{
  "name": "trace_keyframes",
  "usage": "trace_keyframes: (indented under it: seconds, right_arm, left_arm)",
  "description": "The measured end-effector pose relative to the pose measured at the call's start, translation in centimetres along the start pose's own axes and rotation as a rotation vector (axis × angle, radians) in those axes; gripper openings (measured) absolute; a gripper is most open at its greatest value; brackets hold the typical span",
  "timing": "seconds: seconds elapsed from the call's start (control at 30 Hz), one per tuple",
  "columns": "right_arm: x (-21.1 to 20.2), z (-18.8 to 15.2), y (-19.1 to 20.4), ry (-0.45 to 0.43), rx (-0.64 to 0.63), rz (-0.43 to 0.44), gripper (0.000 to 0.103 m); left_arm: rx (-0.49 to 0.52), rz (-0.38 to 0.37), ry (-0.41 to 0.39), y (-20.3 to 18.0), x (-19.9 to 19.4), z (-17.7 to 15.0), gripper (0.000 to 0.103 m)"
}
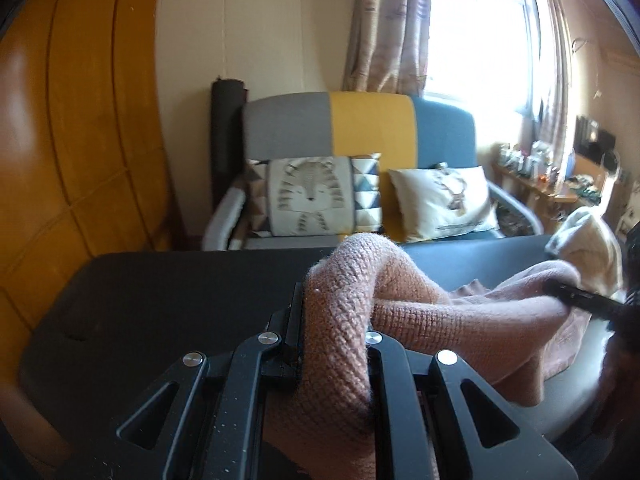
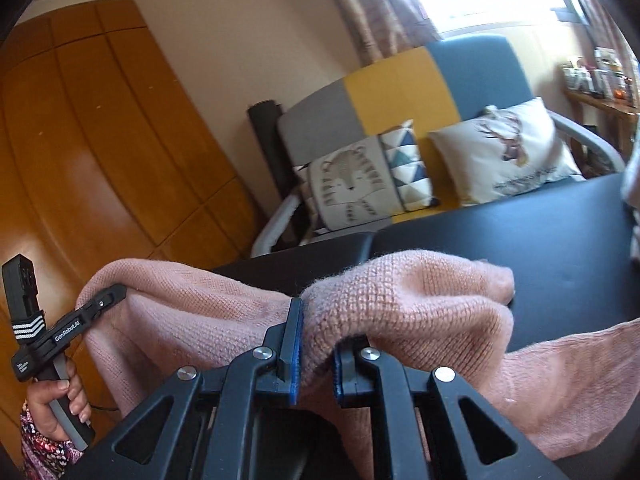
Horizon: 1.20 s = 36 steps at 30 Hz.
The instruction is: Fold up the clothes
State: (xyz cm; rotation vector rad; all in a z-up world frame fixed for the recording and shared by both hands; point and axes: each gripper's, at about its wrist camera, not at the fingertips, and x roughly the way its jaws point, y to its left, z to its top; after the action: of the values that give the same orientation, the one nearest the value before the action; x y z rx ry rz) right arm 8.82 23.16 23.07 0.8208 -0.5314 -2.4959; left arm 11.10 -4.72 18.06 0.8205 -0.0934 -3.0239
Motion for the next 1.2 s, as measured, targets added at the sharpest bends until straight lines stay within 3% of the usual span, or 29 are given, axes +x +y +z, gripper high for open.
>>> trace_keyframes:
  seconds: [0.13,0.33,0.43,0.53,0.67,0.73,0.83,0.9,1.2]
  right_arm:
    - [2.7,0.1,0.9,0.022,-0.013,0.001,0.01]
    - [8.9,-2.0,-1.9,0.13,-0.014,-0.13,0.012]
    - [11.6,-3.4,-4.1,0.219,-0.008,-0.185,0.019]
    - [12.5,-4.2,-5.7,0.268,0.027,-0.171,0.021]
    - [9.4,-4.0,-6.0,0.219,0.046,-0.113,0.024]
    - [6.8,-4.2,-5.4,0.181,-0.011,-0.113,0.026]
    - [4.2,-5.4,-4.6,0.182,-0.12,-0.187,0.027]
    - [3.0,-6.7,-4.3,0.209,-0.195,-0.244,0.027]
    - [4.6,-12.7,-2.9,0.335,-0.305,-0.233,0.027]
  left_arm:
    - [0.048,0.043,0.098,0.0,4.0,-1.5,0.012]
    - [0.162,0.108,0.24,-2.2,11.2,-6.0,0.015]
    - [0.126,0.091,0.326,-2.8,14.2,-8.1,0.016]
    - [0.122,0.089,0.387,-2.9,15.8,-9.8,0.017]
    - [0.096,0.094,0.337,-2.2,13.7,-9.5,0.022]
    - [0.026,0.069,0.299,-0.8,11.9,-9.1,0.025]
    - [-0.084,0.025,0.247,1.1,9.2,-8.3,0.033]
    - [-0.14,0.009,0.217,2.0,7.5,-8.1,0.047]
    - [-0.069,0.057,0.163,1.0,2.8,-9.2,0.056]
